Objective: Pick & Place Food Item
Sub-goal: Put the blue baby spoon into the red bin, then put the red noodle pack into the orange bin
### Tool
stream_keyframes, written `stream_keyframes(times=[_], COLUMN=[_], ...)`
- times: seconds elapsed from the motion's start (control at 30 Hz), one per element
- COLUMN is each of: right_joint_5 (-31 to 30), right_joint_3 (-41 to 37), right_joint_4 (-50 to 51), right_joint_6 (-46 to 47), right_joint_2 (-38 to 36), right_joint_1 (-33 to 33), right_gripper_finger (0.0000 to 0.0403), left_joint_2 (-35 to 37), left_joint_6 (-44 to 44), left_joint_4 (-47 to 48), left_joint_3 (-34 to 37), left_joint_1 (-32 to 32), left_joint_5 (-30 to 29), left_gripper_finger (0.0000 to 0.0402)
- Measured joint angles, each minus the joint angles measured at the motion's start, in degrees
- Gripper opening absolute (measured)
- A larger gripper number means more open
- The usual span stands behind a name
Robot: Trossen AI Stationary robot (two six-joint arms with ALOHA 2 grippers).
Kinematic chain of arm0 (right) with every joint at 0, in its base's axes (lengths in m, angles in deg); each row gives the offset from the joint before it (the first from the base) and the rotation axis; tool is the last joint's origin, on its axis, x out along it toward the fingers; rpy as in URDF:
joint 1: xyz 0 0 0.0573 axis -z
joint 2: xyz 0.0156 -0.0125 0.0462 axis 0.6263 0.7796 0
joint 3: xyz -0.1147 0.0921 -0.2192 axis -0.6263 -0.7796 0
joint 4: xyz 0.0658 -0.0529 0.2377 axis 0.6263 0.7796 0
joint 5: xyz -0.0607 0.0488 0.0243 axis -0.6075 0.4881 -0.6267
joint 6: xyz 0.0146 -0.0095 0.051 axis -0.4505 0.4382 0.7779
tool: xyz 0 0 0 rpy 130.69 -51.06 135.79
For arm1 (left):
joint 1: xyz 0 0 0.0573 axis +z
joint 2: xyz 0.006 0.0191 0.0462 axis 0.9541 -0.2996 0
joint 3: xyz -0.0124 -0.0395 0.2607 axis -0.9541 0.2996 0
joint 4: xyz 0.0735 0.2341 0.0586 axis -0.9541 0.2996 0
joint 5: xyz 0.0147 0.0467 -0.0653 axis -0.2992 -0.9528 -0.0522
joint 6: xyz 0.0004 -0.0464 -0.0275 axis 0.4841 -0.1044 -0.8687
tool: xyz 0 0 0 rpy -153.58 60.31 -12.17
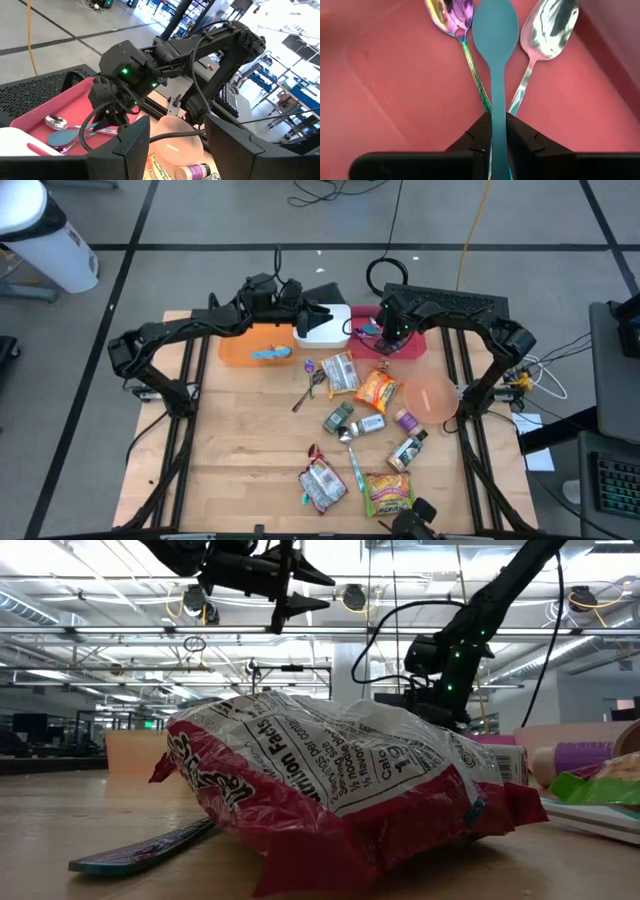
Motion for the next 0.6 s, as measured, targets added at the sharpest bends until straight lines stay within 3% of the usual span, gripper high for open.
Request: stream_keyframes(times=[0.37, 0.6], right_joint_5=[0.15, 1.55], right_joint_3=[0.00, 0.00], right_joint_4=[0.05, 0.24], right_joint_6=[-0.45, 1.11], right_joint_2=[-0.60, -7.02], right_joint_1=[-0.02, -0.02], right_gripper_finger=[0.0078, 0.0134], left_joint_2=[0.00, 0.00], left_joint_6=[0.00, 0.42], left_joint_4=[-0.02, -0.04], left_joint_3=[0.00, 0.00], left_joint_1=[-0.28, 0.13], left_joint_5=[0.00, 1.07], left_gripper_finger=[0.0195, 0.0195])
